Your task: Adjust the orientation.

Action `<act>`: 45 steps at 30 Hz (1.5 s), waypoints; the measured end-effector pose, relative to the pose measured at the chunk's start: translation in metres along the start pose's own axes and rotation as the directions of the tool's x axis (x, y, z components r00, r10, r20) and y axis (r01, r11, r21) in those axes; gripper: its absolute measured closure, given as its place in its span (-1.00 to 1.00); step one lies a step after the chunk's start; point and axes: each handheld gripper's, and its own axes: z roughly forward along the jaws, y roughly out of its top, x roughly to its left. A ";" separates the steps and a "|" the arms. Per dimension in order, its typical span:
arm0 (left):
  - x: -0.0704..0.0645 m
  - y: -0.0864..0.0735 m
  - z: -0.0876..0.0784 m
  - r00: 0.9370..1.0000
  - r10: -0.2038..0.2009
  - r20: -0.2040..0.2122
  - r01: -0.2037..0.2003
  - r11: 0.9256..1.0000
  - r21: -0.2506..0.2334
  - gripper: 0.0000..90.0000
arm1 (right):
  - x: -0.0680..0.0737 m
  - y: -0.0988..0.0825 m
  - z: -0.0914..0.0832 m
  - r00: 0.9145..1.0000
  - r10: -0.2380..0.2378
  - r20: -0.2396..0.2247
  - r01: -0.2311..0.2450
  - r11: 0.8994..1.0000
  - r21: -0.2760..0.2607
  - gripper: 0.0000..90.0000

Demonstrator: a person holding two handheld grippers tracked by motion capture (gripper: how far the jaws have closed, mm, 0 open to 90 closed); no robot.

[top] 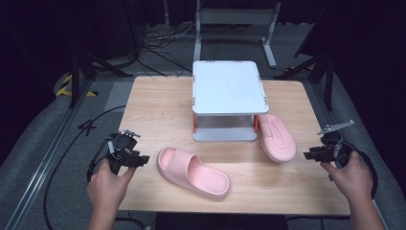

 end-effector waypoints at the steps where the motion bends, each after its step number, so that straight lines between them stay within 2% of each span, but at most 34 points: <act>1: -0.002 0.001 0.000 1.000 0.006 0.005 -0.006 1.000 0.003 0.19 | 0.000 -0.001 0.000 1.000 0.002 0.000 -0.002 1.000 0.000 0.41; 5: -0.008 0.003 0.000 0.999 0.037 0.012 -0.037 0.999 0.022 0.14 | -0.001 -0.003 -0.001 1.000 0.003 0.001 -0.003 1.000 0.002 0.41; 8: -0.018 0.004 0.001 0.995 0.088 0.047 -0.091 0.994 0.054 0.10 | -0.002 -0.003 -0.001 1.000 0.007 0.003 -0.007 1.000 -0.001 0.41; 11: -0.022 0.003 0.004 0.992 0.109 0.056 -0.113 0.990 0.080 0.08 | -0.002 -0.001 0.000 1.000 0.004 0.001 -0.004 1.000 -0.001 0.40; 13: -0.025 0.003 0.007 0.990 0.123 0.072 -0.131 0.984 0.120 0.08 | -0.002 0.000 0.000 1.000 0.002 0.002 -0.002 1.000 -0.003 0.40; 14: -0.028 0.002 0.011 0.988 0.138 0.076 -0.148 0.977 0.151 0.09 | -0.001 0.001 0.001 1.000 -0.004 0.002 0.004 1.000 -0.002 0.40; 15: -0.028 0.002 0.011 0.988 0.138 0.076 -0.148 0.977 0.151 0.10 | 0.000 0.001 0.002 1.000 -0.004 0.000 0.004 1.000 0.003 0.40; 17: -0.030 0.001 0.015 0.984 0.153 0.091 -0.168 0.967 0.189 0.14 | 0.001 0.002 0.002 1.000 -0.005 -0.001 0.005 1.000 0.003 0.40; 20: -0.033 0.000 0.020 0.982 0.134 0.136 -0.163 0.959 0.233 0.36 | 0.001 0.003 0.002 1.000 -0.009 -0.002 0.009 1.000 -0.001 0.40; 22: -0.035 0.000 0.026 0.979 0.147 0.143 -0.181 0.947 0.266 0.49 | -0.001 0.002 0.003 1.000 -0.009 -0.002 0.009 1.000 -0.005 0.40; 27: -0.039 0.001 0.043 0.978 0.149 0.148 -0.188 0.936 0.298 0.67 | -0.001 0.003 0.005 1.000 -0.006 -0.004 0.006 1.000 0.000 0.40; 28: -0.040 0.002 0.047 0.977 0.150 0.151 -0.191 0.931 0.310 0.70 | -0.001 0.003 0.005 1.000 -0.007 -0.004 0.007 1.000 0.000 0.40; 30: -0.042 0.003 0.052 0.977 0.155 0.148 -0.195 0.929 0.313 0.72 | 0.000 0.002 0.006 1.000 -0.009 -0.003 0.009 1.000 0.000 0.39; 31: -0.043 0.004 0.056 0.977 0.155 0.147 -0.196 0.925 0.325 0.72 | 0.000 0.002 0.006 1.000 -0.009 -0.003 0.009 1.000 0.000 0.39; 33: -0.047 0.006 0.063 0.973 0.160 0.169 -0.211 0.911 0.354 0.73 | 0.000 0.001 0.006 1.000 -0.010 -0.002 0.010 1.000 0.004 0.39; 34: -0.049 0.007 0.065 0.973 0.155 0.174 -0.208 0.912 0.354 0.73 | 0.000 0.000 0.005 1.000 -0.003 0.000 0.003 1.000 0.008 0.39; 37: -0.050 0.009 0.068 0.974 0.150 0.171 -0.205 0.905 0.373 0.75 | -0.002 -0.002 0.004 1.000 -0.005 0.006 0.005 1.000 0.005 0.39; 41: -0.052 0.011 0.071 0.975 0.157 0.156 -0.205 0.905 0.373 0.74 | -0.002 -0.004 0.004 1.000 0.001 0.005 -0.001 1.000 0.005 0.39; 43: -0.051 0.013 0.072 0.977 0.158 0.145 -0.200 0.913 0.355 0.71 | -0.001 -0.005 0.005 1.000 0.003 0.006 -0.003 1.000 0.005 0.39; 44: -0.050 0.015 0.073 0.977 0.158 0.142 -0.199 0.915 0.350 0.70 | -0.001 -0.005 0.005 1.000 -0.001 0.006 0.000 1.000 0.005 0.39; 45: -0.048 0.016 0.074 0.980 0.144 0.135 -0.183 0.920 0.347 0.70 | 0.000 -0.005 0.005 1.000 0.001 0.005 -0.001 1.000 0.008 0.39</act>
